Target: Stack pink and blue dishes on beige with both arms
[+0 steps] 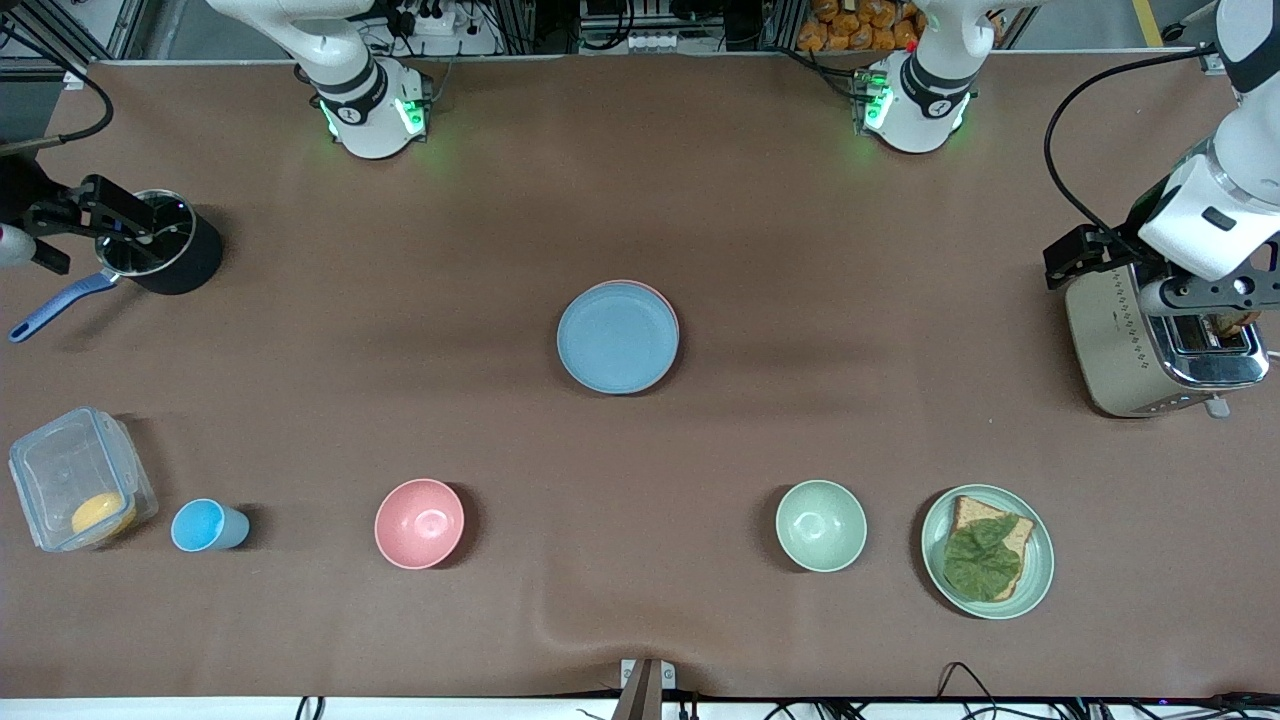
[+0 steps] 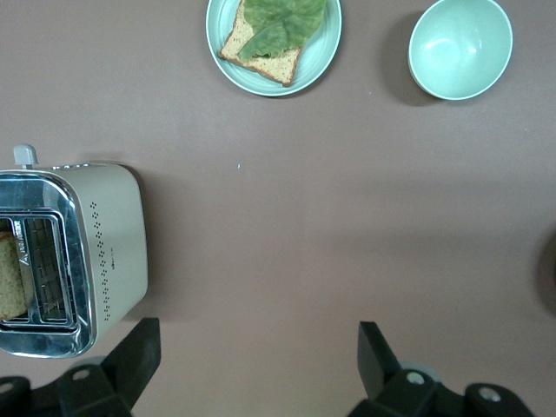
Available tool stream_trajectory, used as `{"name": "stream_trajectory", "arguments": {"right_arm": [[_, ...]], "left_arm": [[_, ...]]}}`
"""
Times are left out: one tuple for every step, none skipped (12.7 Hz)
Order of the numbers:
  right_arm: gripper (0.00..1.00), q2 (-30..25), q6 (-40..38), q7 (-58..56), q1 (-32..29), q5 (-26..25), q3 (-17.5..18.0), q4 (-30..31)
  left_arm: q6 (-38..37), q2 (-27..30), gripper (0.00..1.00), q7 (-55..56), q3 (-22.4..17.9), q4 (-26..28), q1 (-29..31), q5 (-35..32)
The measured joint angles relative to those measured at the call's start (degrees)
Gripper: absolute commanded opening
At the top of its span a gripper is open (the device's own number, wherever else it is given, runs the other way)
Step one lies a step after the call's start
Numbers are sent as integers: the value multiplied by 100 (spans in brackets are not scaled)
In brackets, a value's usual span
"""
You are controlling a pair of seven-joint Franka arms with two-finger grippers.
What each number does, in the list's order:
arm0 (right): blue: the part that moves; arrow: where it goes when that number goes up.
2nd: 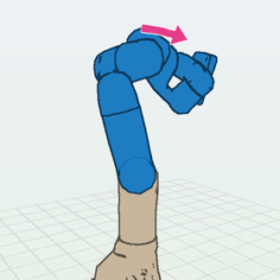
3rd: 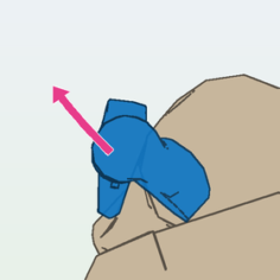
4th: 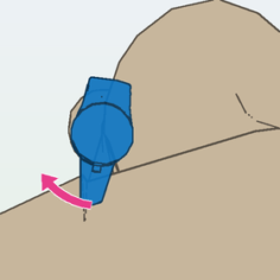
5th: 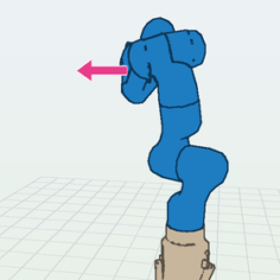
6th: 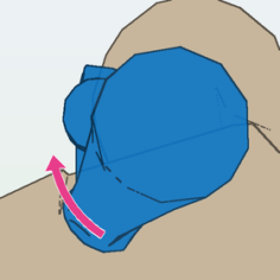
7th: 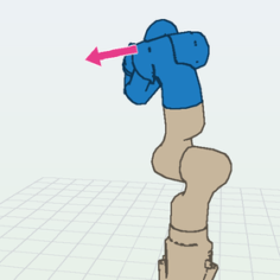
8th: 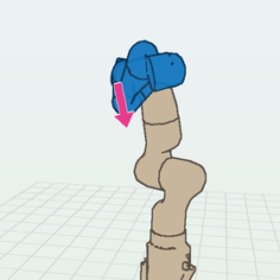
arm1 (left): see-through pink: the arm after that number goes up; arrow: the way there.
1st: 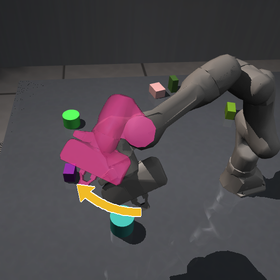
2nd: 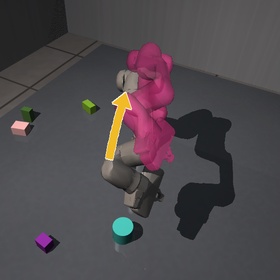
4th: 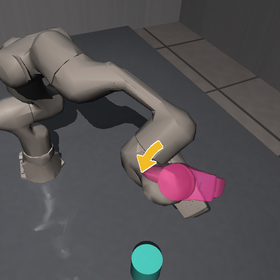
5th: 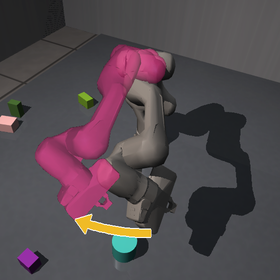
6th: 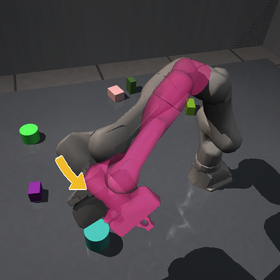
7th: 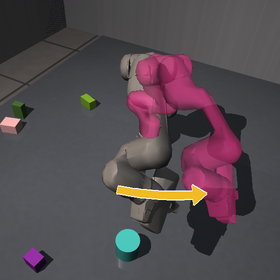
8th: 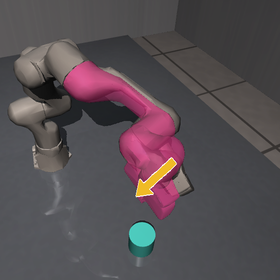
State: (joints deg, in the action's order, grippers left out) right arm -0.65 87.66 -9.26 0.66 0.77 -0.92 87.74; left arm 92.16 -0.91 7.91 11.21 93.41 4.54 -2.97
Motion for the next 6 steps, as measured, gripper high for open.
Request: {"name": "stream_trajectory", "arguments": {"right_arm": [[100,20,-1,4,0,-5,-2,-5],[100,35,-12,11,0,-9,-3,-9],[100,42,-42,22,0,-11,-5,-11],[100,45,-66,37,0,-14,-8,-12],[100,46,-79,51,0,-17,-12,-13],[100,46,-86,63,-1,-22,-21,-14]], "left_arm": [[1,2,100,0,0,-7,0,0],[4,8,100,0,0,-35,1,0],[7,16,100,0,0,-89,2,0],[7,28,100,0,0,-153,4,0],[-3,43,100,0,0,-192,8,0],[-14,58,100,0,0,-203,12,0]]}}
